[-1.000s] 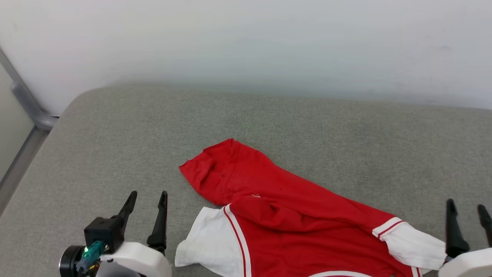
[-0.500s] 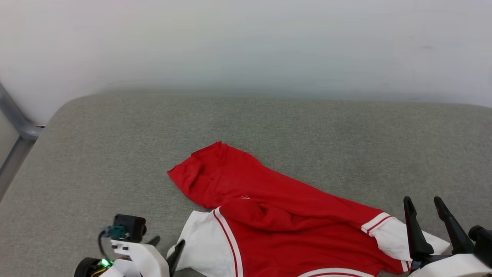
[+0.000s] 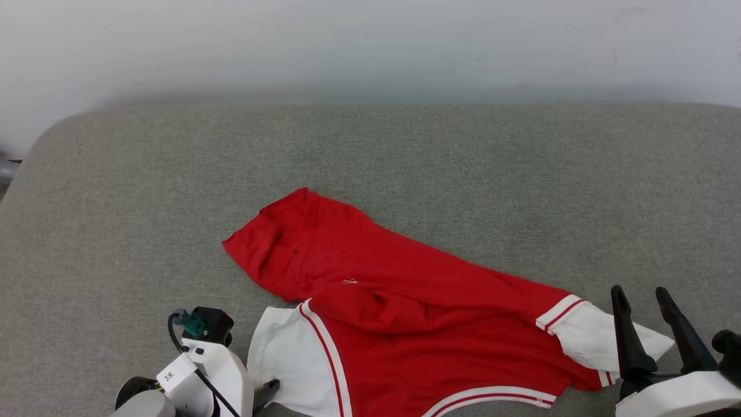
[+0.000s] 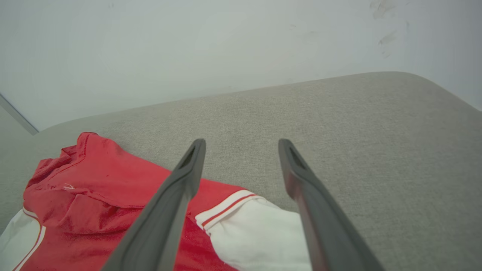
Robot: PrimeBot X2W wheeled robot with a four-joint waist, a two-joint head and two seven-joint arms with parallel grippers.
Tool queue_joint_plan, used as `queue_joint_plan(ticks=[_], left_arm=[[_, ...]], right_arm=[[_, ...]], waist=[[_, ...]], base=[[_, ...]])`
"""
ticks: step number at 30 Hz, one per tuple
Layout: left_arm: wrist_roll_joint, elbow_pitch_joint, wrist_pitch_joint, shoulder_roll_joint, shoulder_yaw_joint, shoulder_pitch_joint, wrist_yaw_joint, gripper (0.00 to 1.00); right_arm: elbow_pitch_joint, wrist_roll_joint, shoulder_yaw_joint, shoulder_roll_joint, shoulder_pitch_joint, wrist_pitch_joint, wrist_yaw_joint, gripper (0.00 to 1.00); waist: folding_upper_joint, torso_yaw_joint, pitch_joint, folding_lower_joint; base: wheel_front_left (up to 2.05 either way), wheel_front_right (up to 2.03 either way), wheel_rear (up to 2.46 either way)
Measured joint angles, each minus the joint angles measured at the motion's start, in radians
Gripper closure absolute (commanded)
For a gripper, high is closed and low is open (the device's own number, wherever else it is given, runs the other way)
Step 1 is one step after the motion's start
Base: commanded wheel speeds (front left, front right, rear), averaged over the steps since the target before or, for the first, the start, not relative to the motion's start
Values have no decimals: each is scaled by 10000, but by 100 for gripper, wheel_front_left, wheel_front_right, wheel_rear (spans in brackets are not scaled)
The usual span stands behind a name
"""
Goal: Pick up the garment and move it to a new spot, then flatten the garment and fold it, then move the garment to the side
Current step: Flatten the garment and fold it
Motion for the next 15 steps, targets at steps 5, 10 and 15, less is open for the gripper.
queue_joint_plan(ticks=[5,10,15], left_arm=[[257,353,-777,-176,31,-25,2,100],[485,261,-1906,-293,353,76,314,100],[727,-458,-2487,-40,656,183,671,100]], right_arm=[[449,318,-573,2,-106,497,2,0],[1227,359,-1689,0,-151,1873,2,0],[1927,376,-2364,-364,-553,4265,0,0]], waist=[[0,-15,33,0],[0,133,-133,0],[0,303,-178,1]], base=[[0,0,0],[0,0,0],[0,0,0]])
